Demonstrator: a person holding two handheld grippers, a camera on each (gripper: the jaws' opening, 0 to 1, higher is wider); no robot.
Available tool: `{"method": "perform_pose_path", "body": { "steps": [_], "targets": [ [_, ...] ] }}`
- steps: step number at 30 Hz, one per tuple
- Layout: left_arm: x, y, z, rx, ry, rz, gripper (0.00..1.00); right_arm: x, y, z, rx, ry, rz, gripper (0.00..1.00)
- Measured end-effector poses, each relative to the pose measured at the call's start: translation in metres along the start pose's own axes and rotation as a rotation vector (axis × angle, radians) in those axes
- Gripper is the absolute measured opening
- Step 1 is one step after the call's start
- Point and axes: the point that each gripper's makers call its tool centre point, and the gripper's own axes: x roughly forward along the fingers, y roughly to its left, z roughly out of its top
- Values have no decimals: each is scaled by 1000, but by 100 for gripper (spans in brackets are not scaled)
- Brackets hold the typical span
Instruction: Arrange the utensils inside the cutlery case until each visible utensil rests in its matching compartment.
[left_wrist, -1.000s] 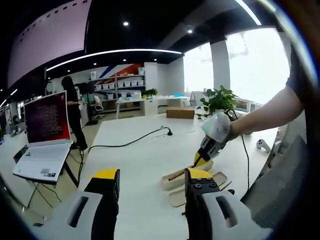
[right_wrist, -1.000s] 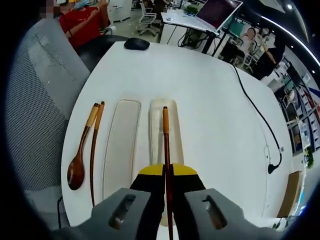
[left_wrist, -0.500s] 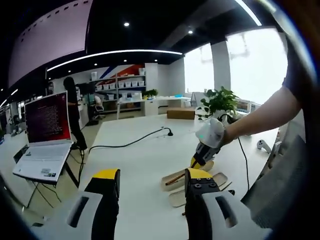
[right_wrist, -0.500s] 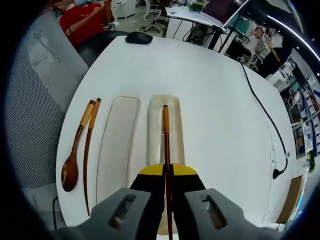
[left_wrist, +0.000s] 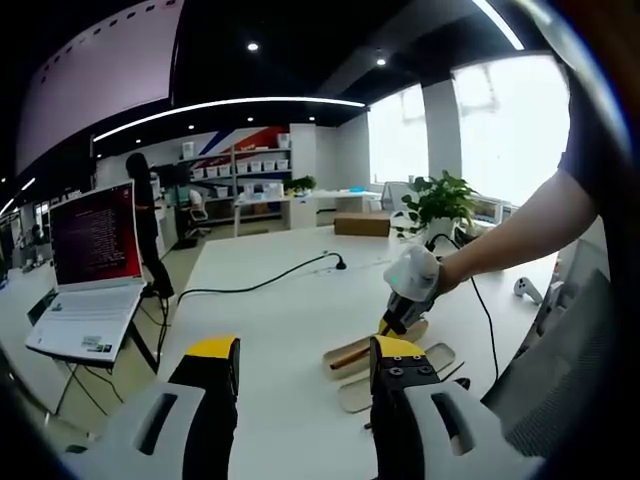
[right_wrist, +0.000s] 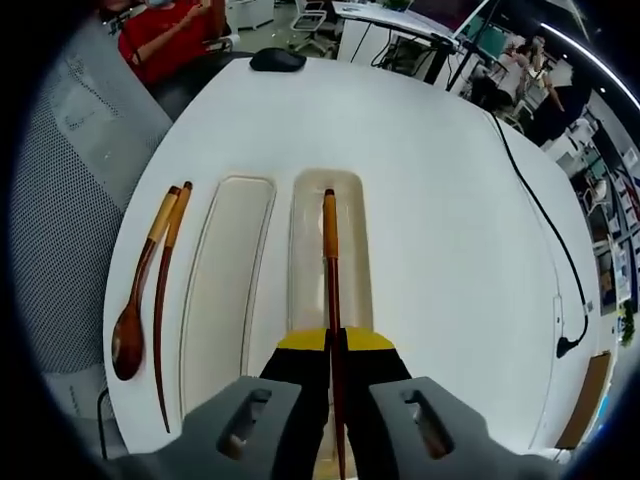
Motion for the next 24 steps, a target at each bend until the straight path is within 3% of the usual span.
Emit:
{"method": "perform_pose_path", "body": {
  "steps": [14,24],
  "targets": [
    [0,1,-2,6,10,6,54,5,-3,6,3,-11,-12,0],
    [0,3,-2,1,8,14,54,13,-2,1,-12,18,-3,0]
  ]
}}
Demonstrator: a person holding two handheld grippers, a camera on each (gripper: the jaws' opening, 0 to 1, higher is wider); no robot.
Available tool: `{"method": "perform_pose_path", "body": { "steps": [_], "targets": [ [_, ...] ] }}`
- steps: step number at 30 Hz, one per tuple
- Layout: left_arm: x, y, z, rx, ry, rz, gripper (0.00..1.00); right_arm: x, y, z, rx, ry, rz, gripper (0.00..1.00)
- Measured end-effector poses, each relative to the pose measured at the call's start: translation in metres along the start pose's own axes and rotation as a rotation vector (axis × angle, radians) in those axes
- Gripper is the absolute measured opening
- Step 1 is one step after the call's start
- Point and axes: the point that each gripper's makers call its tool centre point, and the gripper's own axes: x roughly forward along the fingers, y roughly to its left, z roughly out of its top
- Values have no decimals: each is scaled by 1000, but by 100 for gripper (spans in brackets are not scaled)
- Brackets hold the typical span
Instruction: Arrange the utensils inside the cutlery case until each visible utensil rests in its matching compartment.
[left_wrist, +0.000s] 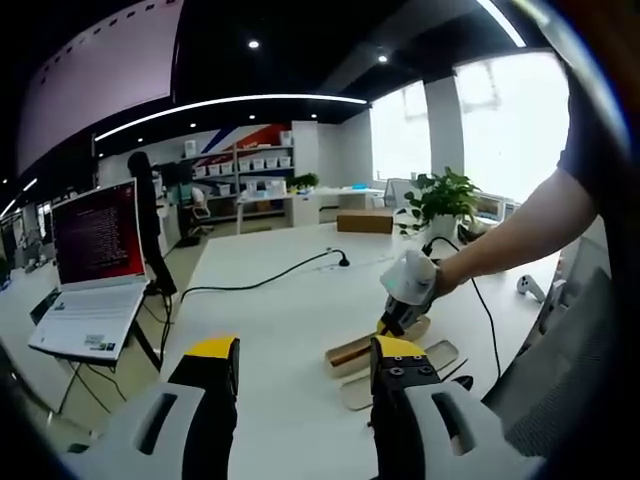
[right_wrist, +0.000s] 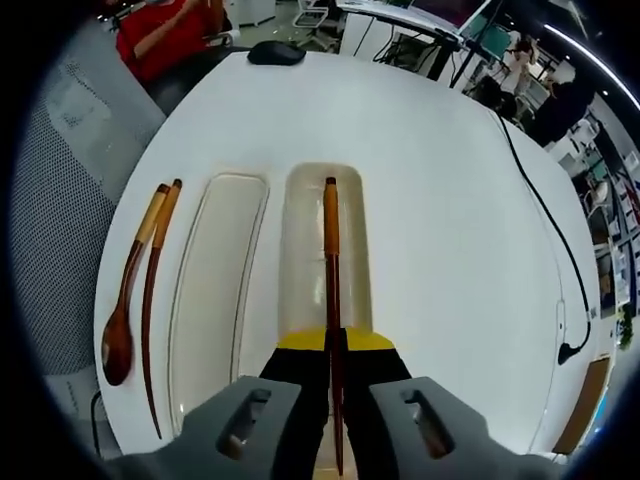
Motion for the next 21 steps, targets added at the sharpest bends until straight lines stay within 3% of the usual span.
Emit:
{"method": "perform_pose_path", "body": {
  "steps": [12,15,21],
  "targets": [
    [0,0,-1,2,6,-1,54,2,-6,-1,5,4,-31,1],
    [0,1,0,0,3,1,54,-1,-4,0,16,8,-39,6],
    [1,1,0,0,1,0,54,-14,-7,8,48,-33,-78,11]
  ]
}}
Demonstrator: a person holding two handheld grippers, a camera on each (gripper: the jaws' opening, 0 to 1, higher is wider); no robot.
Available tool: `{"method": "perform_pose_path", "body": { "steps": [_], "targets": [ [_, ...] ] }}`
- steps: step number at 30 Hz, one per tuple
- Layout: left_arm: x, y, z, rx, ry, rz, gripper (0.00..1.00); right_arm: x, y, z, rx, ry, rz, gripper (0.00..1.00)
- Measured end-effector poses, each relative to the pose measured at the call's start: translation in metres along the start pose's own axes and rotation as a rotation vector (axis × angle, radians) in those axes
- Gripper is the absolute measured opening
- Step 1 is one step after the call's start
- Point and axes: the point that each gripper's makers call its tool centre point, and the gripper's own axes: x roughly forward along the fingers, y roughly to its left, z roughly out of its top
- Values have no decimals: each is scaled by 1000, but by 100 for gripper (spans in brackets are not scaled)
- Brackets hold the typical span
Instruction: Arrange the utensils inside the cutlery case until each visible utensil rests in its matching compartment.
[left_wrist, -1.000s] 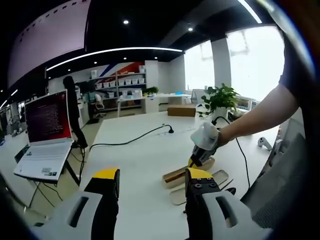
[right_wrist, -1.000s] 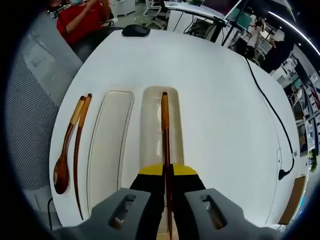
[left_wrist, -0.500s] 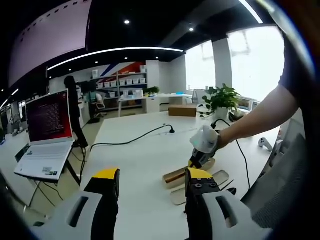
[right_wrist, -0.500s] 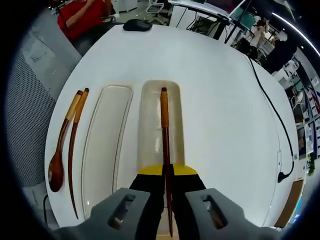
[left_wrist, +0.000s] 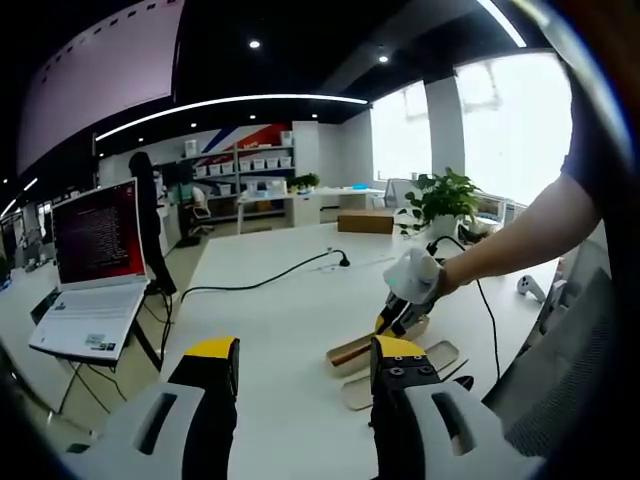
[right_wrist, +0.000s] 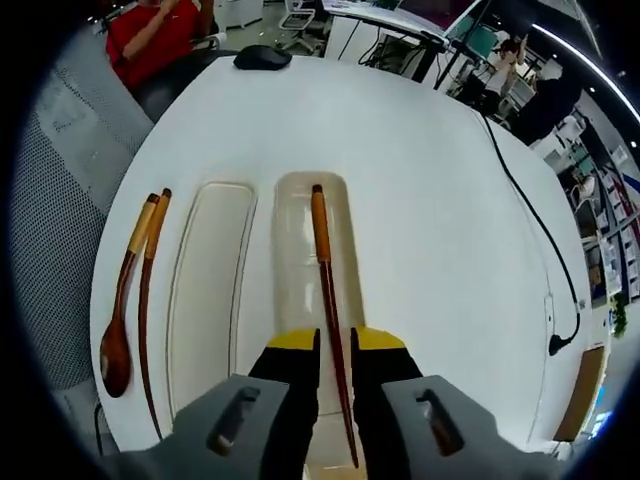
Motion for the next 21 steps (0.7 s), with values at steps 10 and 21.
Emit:
{"method": "perform_pose_path", "body": {
  "steps": [10,21],
  "targets": [
    [-1,-2,2,9,-8,-2,54,-26,-4,9,58,-62,-71,17],
    [-1,-5,4,23,-19,-17,54,-49,-3,6,127,-97,-126,17]
  ]
}}
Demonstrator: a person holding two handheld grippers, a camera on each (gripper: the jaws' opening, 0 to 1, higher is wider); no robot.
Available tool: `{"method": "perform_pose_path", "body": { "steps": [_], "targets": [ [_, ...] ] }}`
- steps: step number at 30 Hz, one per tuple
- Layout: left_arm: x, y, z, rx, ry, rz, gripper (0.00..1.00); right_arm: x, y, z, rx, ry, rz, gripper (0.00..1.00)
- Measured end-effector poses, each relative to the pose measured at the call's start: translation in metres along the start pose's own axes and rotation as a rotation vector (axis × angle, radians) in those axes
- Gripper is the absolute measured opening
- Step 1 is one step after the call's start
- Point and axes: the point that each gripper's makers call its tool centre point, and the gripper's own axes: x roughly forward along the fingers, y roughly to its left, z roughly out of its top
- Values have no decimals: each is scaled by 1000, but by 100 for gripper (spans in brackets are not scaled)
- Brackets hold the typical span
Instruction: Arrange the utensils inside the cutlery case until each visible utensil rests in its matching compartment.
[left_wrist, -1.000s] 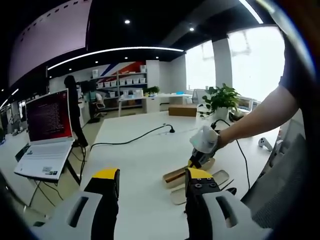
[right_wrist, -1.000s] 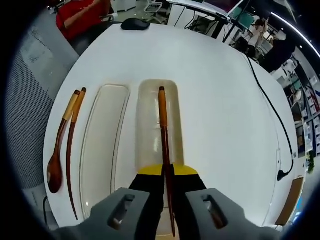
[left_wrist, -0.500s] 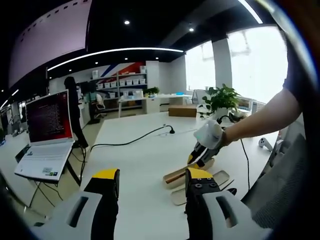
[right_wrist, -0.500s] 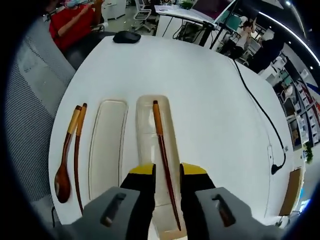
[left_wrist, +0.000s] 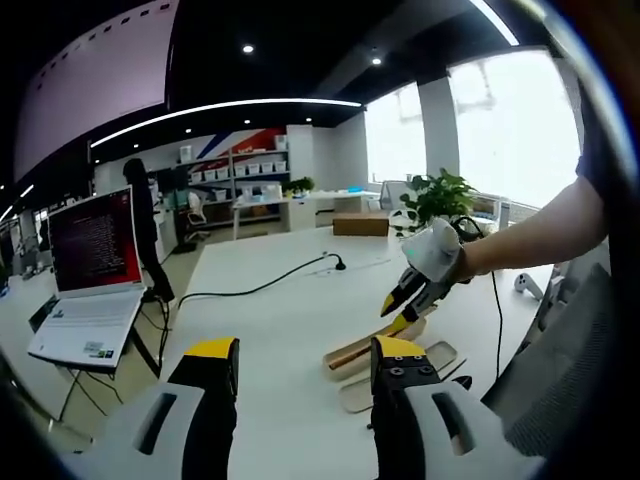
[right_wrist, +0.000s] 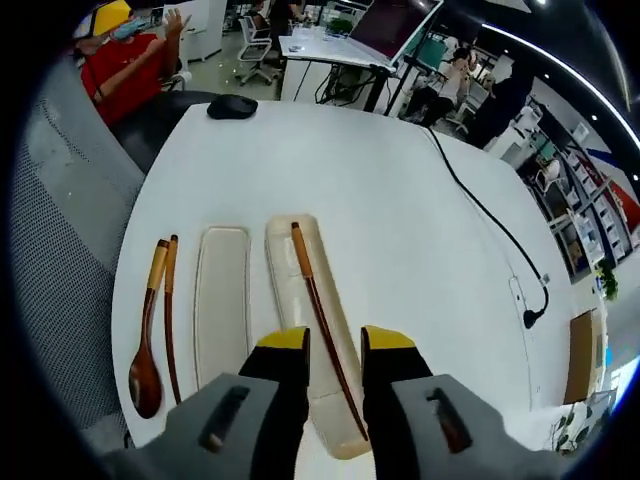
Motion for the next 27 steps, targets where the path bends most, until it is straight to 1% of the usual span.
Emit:
{"method": "perform_pose_path", "body": {
  "steps": [14,22,24,26,27],
  "targets": [
    [-1,-5,4,21,-15,-16,54,-23,16,-13,63,-7,-25,19],
    [-1,-9,7,31,-25,-28,54,-37,28,-26,83,8,-36,20],
    [-1,-10,8,34,-27,-33,53,-40,32,-27,97,-3,-34,21],
    [-1,-11,8,29,-27,-40,53,-42,34,-29,102,1,-36,21],
    [0,-12,8,40,-26,-42,53,-43,36,-30,101,2,-36,21]
  ]
}}
